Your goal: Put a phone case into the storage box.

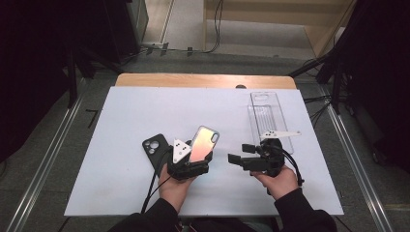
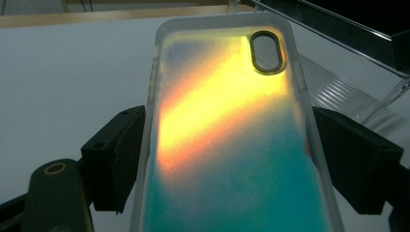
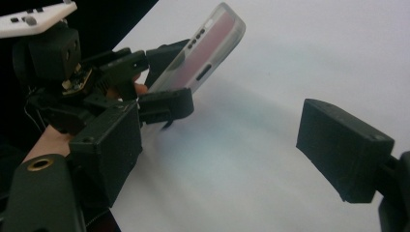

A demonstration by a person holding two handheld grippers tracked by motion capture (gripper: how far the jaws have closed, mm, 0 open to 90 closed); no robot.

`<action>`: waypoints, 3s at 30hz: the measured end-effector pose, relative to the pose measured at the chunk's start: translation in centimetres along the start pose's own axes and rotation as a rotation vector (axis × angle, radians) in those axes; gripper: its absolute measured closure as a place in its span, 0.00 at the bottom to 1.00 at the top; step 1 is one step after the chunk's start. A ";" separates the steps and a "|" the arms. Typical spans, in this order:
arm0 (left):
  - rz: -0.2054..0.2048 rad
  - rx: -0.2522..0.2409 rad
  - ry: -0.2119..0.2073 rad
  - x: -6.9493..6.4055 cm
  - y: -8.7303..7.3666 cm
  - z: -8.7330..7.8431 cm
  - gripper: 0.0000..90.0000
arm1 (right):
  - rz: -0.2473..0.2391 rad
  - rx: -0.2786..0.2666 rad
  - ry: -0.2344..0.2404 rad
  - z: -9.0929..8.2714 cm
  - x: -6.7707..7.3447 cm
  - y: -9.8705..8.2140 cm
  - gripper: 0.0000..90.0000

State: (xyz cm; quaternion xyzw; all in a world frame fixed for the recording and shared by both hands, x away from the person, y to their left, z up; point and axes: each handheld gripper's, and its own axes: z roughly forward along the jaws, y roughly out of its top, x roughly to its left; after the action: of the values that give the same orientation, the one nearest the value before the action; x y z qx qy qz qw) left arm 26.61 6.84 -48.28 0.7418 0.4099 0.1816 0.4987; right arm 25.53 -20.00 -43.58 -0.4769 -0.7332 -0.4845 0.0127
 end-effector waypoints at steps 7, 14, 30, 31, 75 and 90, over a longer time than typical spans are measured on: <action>-0.002 -0.002 0.007 -0.5 -0.4 0.3 0.19 | 0.036 -0.007 0.000 0.7 -0.2 0.6 0.16; -0.008 -0.039 0.008 -0.6 -0.5 0.2 0.19 | 0.070 -0.006 0.000 1.7 -0.3 1.3 0.17; -0.023 -0.058 -0.007 -1.3 -0.4 -0.2 0.19 | 0.134 -0.003 0.035 3.7 -0.4 2.8 0.22; -0.024 -0.062 -0.006 -1.3 -0.4 -0.2 0.19 | 0.133 -0.002 0.031 3.8 -0.4 2.9 0.23; -0.010 -0.075 -0.042 -2.1 -0.4 -0.6 0.17 | 0.225 0.005 0.076 4.3 0.3 4.5 0.86; -0.075 0.058 -0.124 -1.6 1.1 -0.9 0.05 | 0.113 0.009 -0.014 3.8 1.1 4.9 0.86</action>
State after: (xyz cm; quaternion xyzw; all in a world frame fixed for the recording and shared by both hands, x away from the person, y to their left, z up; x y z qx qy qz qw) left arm 25.55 5.91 -46.70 0.7500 0.4109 0.1047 0.5077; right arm 30.08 -16.14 -41.62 -0.5209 -0.7073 -0.4764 0.0371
